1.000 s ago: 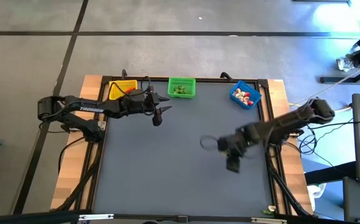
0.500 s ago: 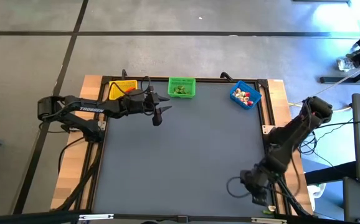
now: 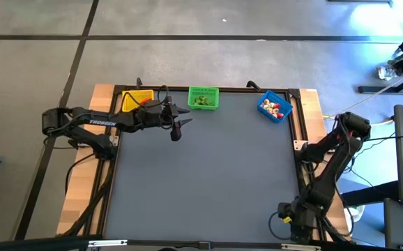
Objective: Sort produce into baskets
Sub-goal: Put the green chili pepper into the yellow basket
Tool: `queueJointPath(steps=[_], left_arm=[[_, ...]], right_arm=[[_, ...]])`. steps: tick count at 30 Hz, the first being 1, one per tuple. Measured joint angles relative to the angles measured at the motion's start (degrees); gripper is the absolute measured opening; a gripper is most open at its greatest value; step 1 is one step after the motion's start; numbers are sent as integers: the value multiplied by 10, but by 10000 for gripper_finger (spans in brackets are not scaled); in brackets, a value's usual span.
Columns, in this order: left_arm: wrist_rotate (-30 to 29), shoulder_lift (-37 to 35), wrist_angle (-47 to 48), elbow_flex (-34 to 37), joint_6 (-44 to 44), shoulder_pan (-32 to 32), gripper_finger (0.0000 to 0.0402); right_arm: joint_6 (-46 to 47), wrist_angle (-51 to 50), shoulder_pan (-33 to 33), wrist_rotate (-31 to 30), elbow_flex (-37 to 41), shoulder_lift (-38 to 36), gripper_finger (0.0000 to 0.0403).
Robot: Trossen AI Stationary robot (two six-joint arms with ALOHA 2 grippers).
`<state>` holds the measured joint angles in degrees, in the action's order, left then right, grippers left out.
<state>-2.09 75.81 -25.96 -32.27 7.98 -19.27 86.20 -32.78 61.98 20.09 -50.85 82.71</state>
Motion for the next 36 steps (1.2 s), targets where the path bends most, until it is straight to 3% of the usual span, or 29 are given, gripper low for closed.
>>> queueJointPath(steps=[12, 25, 29, 36], left_arm=[[0, 0, -4, 0, -4, 0, 168], [0, 0, -4, 0, -7, 0, 168], [0, 0, -4, 0, -12, 0, 168], [0, 0, -4, 0, -12, 0, 168]], right_arm=[[26, 111, 5, 1, 0, 108, 209], [115, 121, 48, 11, -1, 159, 207], [115, 116, 48, 3, -1, 160, 173], [115, 114, 48, -5, -1, 161, 74]])
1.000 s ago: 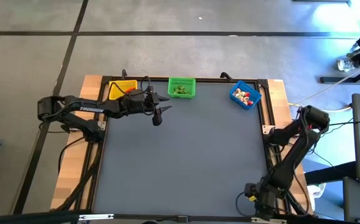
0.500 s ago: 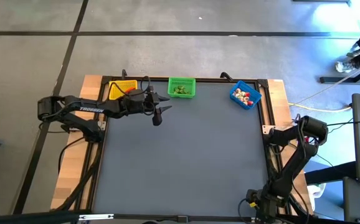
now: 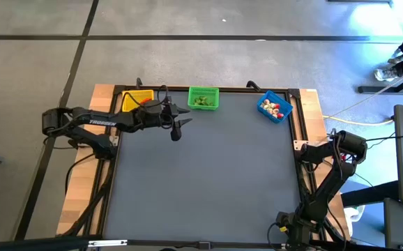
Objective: Sort produce into baskets
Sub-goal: Put the green chili pepper into the yellow basket
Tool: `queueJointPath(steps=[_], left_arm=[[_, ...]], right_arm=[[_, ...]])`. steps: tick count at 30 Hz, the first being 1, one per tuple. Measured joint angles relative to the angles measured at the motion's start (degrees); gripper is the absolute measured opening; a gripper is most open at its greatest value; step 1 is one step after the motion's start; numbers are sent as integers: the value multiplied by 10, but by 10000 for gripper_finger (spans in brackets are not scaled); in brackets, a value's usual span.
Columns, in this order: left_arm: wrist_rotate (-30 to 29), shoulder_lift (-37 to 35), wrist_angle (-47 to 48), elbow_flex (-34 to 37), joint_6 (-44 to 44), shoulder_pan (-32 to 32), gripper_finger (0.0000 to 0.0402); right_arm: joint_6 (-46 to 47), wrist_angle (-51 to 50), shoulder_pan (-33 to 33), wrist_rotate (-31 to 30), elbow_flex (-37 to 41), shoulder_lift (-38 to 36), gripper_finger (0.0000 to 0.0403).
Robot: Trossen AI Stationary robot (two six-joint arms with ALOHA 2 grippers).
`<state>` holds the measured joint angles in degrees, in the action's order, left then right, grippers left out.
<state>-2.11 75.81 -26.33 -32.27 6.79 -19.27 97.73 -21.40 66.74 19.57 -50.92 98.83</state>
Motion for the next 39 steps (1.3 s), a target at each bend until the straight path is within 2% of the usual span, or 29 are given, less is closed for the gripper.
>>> queueJointPath(steps=[5, 13, 25, 39], left_arm=[[0, 0, 0, 0, -5, 0, 169], [0, 0, 3, 0, -9, 2, 169], [0, 0, 4, 0, -28, 1, 169], [0, 0, 5, 0, -55, -3, 169]], right_arm=[[-3, 10, 0, -11, 0, 0, 37], [-22, 10, -20, -20, -1, -1, 43], [-193, 2, -153, -108, -1, -32, 43], [-421, -2, -315, -99, -1, -35, 43]])
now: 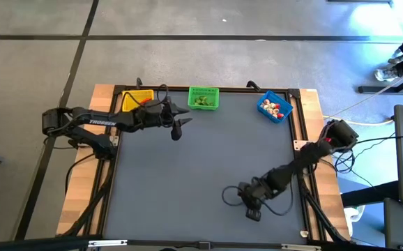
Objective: Sort produce into baskets
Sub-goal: Put the green chili pepper into the yellow basket
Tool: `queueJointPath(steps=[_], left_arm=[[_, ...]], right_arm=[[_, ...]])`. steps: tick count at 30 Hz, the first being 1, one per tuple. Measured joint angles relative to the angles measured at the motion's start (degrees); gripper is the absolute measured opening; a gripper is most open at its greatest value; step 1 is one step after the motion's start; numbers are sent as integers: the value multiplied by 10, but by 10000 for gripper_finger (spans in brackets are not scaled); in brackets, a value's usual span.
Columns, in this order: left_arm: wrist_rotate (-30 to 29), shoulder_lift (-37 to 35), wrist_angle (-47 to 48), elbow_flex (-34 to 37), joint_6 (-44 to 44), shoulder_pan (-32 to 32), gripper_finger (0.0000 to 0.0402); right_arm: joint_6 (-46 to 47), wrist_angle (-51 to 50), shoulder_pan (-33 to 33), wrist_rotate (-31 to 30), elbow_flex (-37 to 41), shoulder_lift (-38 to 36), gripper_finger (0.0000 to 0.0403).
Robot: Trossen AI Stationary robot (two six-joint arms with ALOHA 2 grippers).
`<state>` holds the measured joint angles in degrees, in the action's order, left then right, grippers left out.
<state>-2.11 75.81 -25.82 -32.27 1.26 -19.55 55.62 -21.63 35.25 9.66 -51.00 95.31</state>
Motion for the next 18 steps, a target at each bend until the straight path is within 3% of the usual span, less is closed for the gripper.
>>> queueJointPath(steps=[5, 10, 18], left_arm=[[0, 0, 15, 0, -9, -8, 209], [0, 0, 33, 0, -7, -13, 262], [0, 4, 25, 0, -10, -5, 270]], right_arm=[[-88, -29, -59, -7, 0, -15, 43], [-168, -74, -124, -56, 0, -50, 43], [-290, -50, -243, -97, 0, -88, 43]])
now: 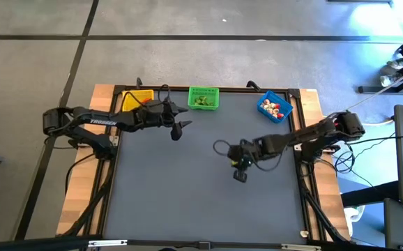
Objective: Sort produce into baskets
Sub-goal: Put the green chili pepper into the yellow basket
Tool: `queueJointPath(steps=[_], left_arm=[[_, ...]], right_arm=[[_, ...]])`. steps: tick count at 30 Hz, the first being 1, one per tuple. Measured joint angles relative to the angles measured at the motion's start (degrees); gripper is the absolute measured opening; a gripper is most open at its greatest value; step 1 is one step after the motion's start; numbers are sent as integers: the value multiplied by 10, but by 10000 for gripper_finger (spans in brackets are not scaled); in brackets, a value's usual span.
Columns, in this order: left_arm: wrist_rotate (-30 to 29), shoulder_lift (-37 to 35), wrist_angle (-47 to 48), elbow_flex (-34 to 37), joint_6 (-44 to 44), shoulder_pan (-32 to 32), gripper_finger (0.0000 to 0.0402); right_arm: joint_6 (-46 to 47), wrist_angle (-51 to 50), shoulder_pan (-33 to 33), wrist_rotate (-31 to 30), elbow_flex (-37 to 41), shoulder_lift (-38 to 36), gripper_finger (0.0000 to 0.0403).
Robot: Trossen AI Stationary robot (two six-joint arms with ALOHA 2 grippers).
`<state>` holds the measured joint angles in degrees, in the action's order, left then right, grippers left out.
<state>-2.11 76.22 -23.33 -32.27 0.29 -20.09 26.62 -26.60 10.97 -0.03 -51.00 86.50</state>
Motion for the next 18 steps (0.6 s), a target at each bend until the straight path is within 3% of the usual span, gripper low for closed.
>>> queueJointPath(steps=[8, 18], left_arm=[[4, 44, -3, 0, -8, 28, 265], [6, 86, -74, 0, -18, 65, 265]], right_arm=[[-111, 38, -86, 6, 0, -1, 43], [-154, 131, -127, 19, 0, -1, 43]])
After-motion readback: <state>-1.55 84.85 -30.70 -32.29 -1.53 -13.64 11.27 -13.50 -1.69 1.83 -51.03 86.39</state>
